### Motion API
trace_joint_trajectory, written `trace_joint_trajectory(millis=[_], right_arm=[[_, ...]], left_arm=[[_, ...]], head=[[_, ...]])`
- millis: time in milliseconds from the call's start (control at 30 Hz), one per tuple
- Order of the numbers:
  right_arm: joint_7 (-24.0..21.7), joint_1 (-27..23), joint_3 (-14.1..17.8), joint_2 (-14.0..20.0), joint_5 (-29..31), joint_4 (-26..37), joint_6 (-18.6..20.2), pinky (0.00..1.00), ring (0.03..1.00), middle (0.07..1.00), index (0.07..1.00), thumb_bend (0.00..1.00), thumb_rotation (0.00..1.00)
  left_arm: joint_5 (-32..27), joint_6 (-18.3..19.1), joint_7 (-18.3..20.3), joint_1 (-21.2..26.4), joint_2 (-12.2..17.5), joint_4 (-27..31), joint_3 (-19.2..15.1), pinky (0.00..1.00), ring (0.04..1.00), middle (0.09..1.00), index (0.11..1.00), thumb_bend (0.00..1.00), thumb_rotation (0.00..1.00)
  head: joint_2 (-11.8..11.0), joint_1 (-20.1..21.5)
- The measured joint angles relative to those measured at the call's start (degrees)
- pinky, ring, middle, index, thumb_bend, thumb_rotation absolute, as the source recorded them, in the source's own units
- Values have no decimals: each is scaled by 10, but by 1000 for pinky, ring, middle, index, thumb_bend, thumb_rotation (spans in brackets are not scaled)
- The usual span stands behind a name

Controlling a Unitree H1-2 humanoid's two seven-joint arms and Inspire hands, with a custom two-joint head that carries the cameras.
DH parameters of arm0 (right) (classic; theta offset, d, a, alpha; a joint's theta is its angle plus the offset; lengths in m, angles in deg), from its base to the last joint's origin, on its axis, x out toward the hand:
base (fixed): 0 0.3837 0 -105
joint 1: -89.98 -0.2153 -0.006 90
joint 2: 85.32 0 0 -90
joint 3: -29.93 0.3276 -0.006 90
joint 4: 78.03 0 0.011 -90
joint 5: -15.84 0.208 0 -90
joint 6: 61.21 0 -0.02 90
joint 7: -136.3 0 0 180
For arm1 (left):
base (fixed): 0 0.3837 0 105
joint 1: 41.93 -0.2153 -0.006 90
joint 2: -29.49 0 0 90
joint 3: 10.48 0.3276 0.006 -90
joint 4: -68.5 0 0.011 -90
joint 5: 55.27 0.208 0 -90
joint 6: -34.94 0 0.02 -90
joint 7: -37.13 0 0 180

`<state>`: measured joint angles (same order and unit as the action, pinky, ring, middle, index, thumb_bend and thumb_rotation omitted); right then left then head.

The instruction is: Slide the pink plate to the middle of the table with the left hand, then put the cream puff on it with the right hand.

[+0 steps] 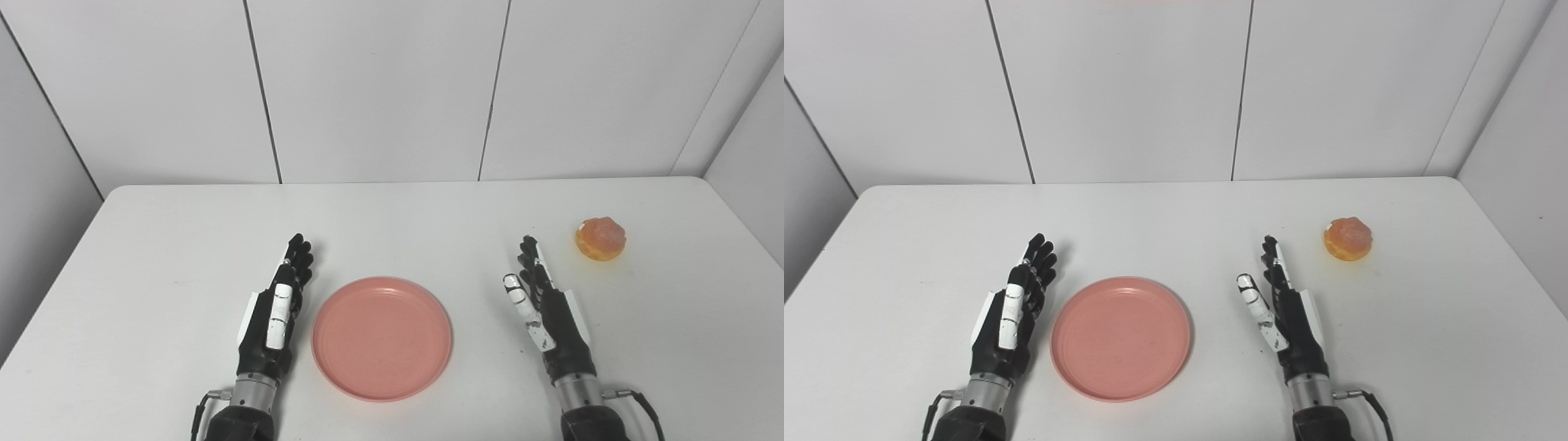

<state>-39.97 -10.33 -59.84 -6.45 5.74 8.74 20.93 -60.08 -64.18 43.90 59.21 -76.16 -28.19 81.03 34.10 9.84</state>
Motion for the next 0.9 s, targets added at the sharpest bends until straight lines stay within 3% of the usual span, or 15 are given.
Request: trace_joint_trajectory(millis=[67, 200, 333, 467, 600, 900], right_arm=[[8, -8, 5, 5, -5, 0, 0, 952, 974, 989, 1000, 608, 668], [30, -40, 18, 12, -32, 5, 0, 913, 952, 972, 1000, 619, 689], [32, -71, 21, 32, -66, 23, 9, 890, 952, 960, 996, 618, 571], [31, -86, 39, 57, -71, 36, 50, 941, 958, 958, 989, 640, 539], [24, -87, 52, 88, -73, 37, 77, 922, 945, 952, 979, 677, 515], [38, -106, 77, 119, -86, 17, 87, 895, 942, 949, 973, 731, 514]], left_arm=[[0, 0, 4, 0, 1, 2, 3, 1000, 1000, 1000, 1000, 655, 1000], [-1, 0, 10, 0, 3, 2, 8, 1000, 1000, 1000, 1000, 646, 1000], [-6, 0, 14, 0, 4, 2, 9, 1000, 1000, 1000, 1000, 625, 1000], [-8, 0, 21, 0, 6, 3, 10, 1000, 1000, 1000, 1000, 613, 1000], [-13, 0, 24, -1, 8, 5, 10, 1000, 1000, 998, 996, 606, 1000], [-13, 5, 29, -2, 14, 9, 12, 1000, 1000, 997, 986, 609, 1000]], head=[[-3, 5], [-3, 5], [0, 17], [2, 20], [4, 26], [4, 29]])
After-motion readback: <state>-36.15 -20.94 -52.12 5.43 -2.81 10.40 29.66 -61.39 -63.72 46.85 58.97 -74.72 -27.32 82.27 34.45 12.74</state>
